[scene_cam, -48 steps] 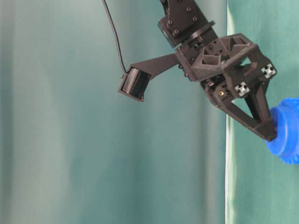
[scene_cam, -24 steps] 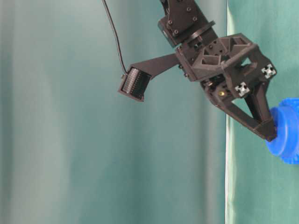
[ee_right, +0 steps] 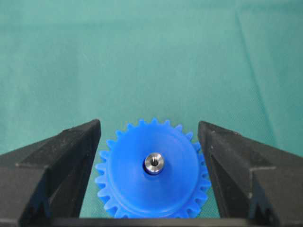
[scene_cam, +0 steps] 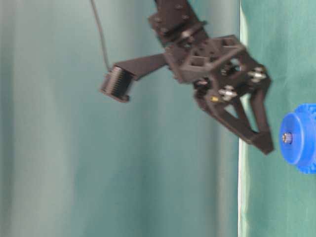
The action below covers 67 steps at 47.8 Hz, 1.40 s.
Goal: Insert the shaft placed at a random location into the center hole of the medium gear at another random location.
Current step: 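Open the right gripper and raise it away from the gear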
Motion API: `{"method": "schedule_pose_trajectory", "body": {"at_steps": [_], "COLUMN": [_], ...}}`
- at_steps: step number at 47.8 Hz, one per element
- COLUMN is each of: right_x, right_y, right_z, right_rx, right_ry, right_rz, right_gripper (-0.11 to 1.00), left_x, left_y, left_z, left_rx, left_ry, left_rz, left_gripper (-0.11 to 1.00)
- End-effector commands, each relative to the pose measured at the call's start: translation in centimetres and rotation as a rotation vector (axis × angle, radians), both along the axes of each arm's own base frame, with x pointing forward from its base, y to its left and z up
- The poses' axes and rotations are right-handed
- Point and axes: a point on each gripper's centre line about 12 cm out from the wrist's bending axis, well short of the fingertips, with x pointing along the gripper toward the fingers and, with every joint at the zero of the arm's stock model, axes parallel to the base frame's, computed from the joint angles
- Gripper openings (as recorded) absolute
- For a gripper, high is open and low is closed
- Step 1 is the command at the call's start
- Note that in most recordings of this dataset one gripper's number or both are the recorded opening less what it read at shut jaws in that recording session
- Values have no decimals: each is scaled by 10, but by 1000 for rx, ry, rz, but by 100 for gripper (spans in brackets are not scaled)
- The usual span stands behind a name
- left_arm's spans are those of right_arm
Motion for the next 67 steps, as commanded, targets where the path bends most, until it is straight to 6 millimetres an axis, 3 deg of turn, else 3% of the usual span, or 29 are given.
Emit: {"method": "schedule_pose_trajectory", "body": {"at_steps": [1,17,32,55,67], "right_x": [-2,-24,-49,-123,-152], "right_y": [1,4,6,11,12], "right_z": [28,73,70,76,87], "right_rx": [1,-9,-4,-2,-3], "right_ry": [-59,-129,-112,-145,-168], "right_rz": [0,5,3,-1,-5], "right_gripper": [87,87,87,86,86], "left_x": [2,2,2,2,2], "left_y": [0,0,0,0,0], "left_z": [6,5,5,5,4], "left_rx": [1,-2,-2,-2,-2], "left_ry": [-14,-12,-11,-8,-3], "left_rz": [1,-1,1,-1,1], "left_gripper": [0,0,0,0,0]}}
